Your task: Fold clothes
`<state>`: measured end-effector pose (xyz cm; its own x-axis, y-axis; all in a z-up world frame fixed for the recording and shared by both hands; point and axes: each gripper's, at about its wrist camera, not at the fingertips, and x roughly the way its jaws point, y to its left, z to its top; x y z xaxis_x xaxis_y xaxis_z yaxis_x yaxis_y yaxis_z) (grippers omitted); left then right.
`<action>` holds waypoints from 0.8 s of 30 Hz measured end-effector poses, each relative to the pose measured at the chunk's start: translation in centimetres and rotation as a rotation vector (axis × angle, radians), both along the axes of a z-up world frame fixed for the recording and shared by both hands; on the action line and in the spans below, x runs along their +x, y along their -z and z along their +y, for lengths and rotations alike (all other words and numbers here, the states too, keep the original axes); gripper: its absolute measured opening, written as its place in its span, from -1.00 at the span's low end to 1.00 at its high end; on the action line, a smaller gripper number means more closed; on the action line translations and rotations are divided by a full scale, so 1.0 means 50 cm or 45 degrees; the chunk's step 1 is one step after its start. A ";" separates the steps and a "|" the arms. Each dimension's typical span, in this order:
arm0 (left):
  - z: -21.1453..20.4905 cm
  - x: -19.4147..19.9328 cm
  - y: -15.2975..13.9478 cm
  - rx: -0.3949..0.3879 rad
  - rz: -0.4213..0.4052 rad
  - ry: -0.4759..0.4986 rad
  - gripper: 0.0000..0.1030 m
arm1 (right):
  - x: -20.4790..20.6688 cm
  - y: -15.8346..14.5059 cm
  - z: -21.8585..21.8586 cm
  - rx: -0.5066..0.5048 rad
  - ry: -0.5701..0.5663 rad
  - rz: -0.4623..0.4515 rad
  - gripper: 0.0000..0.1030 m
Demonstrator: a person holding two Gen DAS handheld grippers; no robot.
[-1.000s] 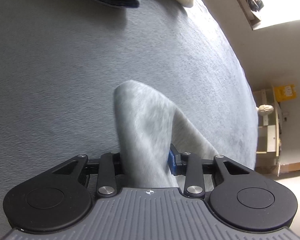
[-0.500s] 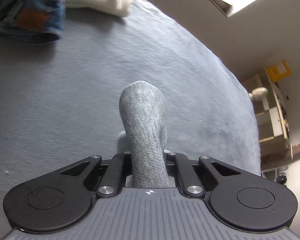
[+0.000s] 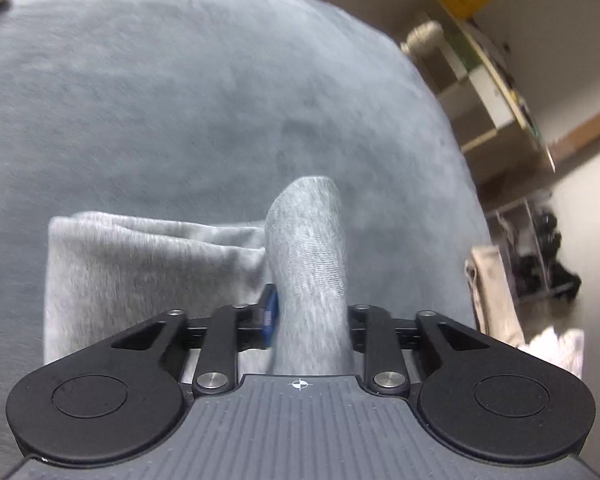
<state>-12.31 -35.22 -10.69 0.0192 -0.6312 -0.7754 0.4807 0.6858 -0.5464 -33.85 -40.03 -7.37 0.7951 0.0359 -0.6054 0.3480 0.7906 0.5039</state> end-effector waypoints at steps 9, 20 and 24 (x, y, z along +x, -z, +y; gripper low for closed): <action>0.218 -0.009 -0.035 0.027 -0.113 -0.110 -0.06 | -0.032 0.132 -0.130 0.623 0.260 0.029 -0.67; 0.325 -0.084 0.078 0.136 -0.010 -0.191 -0.06 | -0.069 0.083 -0.252 0.552 0.308 0.001 0.02; 0.299 -0.085 0.091 0.153 -0.047 -0.175 -0.06 | 0.013 0.066 -0.275 0.477 0.254 0.001 0.04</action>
